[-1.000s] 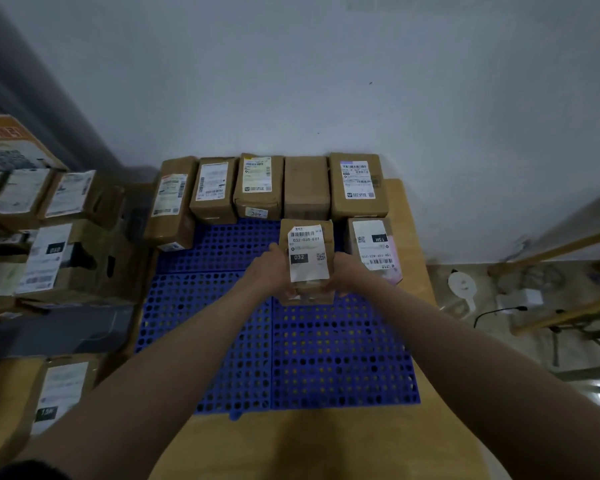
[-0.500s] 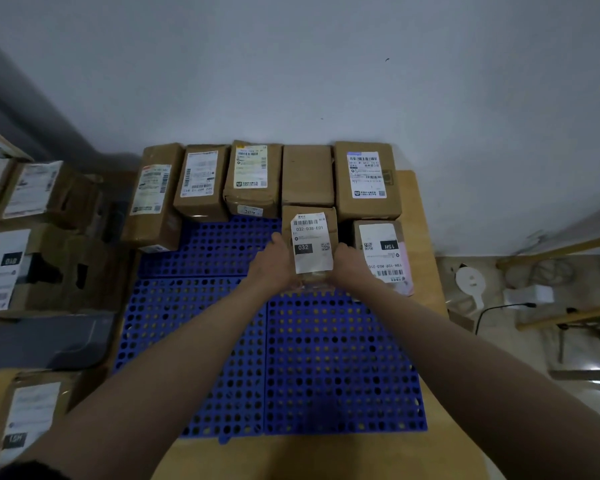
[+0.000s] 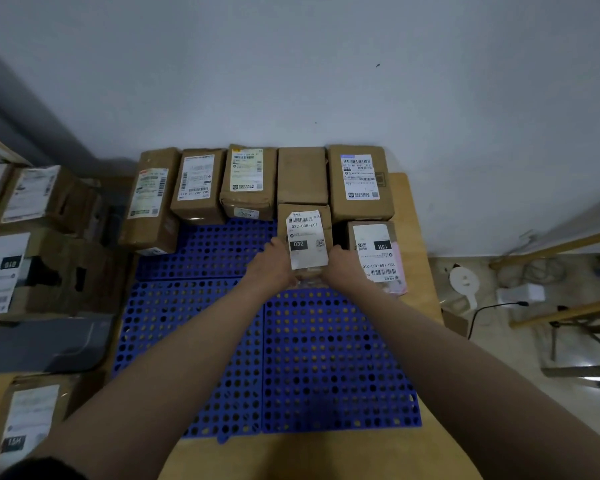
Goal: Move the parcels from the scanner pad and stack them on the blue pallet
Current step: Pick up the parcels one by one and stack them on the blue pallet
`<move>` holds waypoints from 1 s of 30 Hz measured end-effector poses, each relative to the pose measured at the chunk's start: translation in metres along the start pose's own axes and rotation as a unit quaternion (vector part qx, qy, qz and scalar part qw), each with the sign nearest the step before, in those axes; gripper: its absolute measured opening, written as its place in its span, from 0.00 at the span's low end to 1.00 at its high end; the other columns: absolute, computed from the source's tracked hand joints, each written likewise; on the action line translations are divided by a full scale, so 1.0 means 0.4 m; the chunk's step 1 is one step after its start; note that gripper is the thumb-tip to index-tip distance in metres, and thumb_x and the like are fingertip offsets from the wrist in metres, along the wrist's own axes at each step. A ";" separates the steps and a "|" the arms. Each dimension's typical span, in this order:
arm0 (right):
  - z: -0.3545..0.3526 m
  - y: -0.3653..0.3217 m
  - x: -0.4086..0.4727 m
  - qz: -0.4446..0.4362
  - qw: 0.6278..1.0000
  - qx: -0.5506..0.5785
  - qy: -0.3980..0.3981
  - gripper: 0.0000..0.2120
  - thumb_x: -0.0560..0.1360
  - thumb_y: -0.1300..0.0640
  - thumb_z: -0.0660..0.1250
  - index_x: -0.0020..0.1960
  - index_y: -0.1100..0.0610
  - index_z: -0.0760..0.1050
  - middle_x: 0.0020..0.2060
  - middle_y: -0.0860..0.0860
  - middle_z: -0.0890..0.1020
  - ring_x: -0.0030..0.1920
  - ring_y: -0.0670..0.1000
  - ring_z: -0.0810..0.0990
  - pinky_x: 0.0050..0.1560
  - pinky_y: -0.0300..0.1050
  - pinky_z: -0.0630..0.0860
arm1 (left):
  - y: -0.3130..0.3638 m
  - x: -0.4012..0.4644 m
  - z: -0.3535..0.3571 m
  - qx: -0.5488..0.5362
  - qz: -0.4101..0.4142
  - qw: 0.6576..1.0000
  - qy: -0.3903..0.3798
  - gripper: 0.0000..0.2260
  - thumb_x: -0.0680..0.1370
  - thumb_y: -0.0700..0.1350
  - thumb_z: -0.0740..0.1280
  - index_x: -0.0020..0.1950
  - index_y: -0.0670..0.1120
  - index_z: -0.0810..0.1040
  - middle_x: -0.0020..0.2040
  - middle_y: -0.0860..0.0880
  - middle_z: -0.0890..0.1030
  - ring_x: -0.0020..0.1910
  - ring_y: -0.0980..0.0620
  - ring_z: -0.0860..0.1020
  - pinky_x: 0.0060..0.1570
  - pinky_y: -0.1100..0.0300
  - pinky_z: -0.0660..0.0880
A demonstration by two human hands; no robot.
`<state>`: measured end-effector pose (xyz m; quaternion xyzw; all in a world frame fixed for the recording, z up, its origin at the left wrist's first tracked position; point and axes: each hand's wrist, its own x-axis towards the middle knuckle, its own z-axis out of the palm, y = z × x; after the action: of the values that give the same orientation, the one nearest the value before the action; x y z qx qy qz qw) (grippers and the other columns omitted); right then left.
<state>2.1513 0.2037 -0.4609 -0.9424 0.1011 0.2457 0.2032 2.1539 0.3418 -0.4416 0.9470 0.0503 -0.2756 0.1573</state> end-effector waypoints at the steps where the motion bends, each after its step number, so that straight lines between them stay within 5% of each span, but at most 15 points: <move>1: -0.002 0.000 -0.011 0.006 1.000 0.001 -0.007 0.17 0.76 0.65 0.64 0.64 0.66 0.67 0.59 0.62 0.76 0.60 0.62 0.76 0.49 0.50 0.73 | -0.002 -0.008 -0.006 0.012 -0.001 1.000 -0.007 0.39 0.66 0.49 0.79 0.68 0.40 0.60 0.66 0.41 0.70 0.64 0.39 0.72 0.54 0.49 0.72; 5: -0.021 -0.004 -0.061 -0.002 1.000 0.001 -0.018 0.18 0.76 0.64 0.67 0.64 0.66 0.68 0.59 0.61 0.75 0.60 0.61 0.76 0.49 0.49 0.73 | -0.013 -0.050 -0.041 0.073 0.010 0.996 -0.039 0.41 0.67 0.49 0.79 0.71 0.39 0.59 0.68 0.40 0.69 0.66 0.40 0.71 0.61 0.47 0.73; 18: -0.134 -0.072 -0.269 -0.114 0.985 -0.129 -0.029 0.20 0.74 0.59 0.71 0.64 0.62 0.71 0.59 0.58 0.76 0.56 0.58 0.78 0.51 0.48 0.78 | -0.059 -0.260 -0.136 0.176 0.050 0.982 -0.046 0.37 0.69 0.52 0.77 0.71 0.45 0.63 0.67 0.44 0.70 0.62 0.43 0.73 0.57 0.48 0.74; 23: -0.137 -0.125 -0.350 -0.129 0.973 -0.185 -0.046 0.20 0.75 0.62 0.69 0.66 0.61 0.70 0.58 0.58 0.75 0.36 0.53 0.75 0.40 0.47 0.79 | -0.116 -0.354 -0.158 0.174 0.033 0.982 -0.067 0.36 0.71 0.50 0.77 0.73 0.46 0.63 0.69 0.45 0.69 0.63 0.44 0.72 0.61 0.48 0.73; 28: -0.104 -0.193 -0.419 -0.170 0.958 -0.216 -0.085 0.18 0.76 0.62 0.69 0.65 0.62 0.72 0.60 0.60 0.76 0.45 0.56 0.80 0.48 0.51 0.81 | -0.224 -0.445 -0.165 0.150 0.009 0.987 -0.064 0.33 0.73 0.49 0.75 0.72 0.46 0.63 0.68 0.45 0.69 0.63 0.43 0.73 0.61 0.48 0.73; 30: -0.087 -0.222 -0.445 -0.185 0.953 -0.223 -0.087 0.16 0.76 0.63 0.68 0.63 0.62 0.73 0.57 0.60 0.77 0.41 0.55 0.78 0.46 0.51 0.80 | -0.271 -0.476 -0.170 0.145 -0.003 0.987 -0.061 0.33 0.73 0.49 0.75 0.72 0.46 0.63 0.68 0.45 0.69 0.63 0.43 0.73 0.61 0.48 0.73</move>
<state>2.0391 0.2843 -0.3138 -0.9409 -0.1502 0.3013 0.0379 2.0081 0.4648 -0.3143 0.9409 0.0024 -0.3381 0.0200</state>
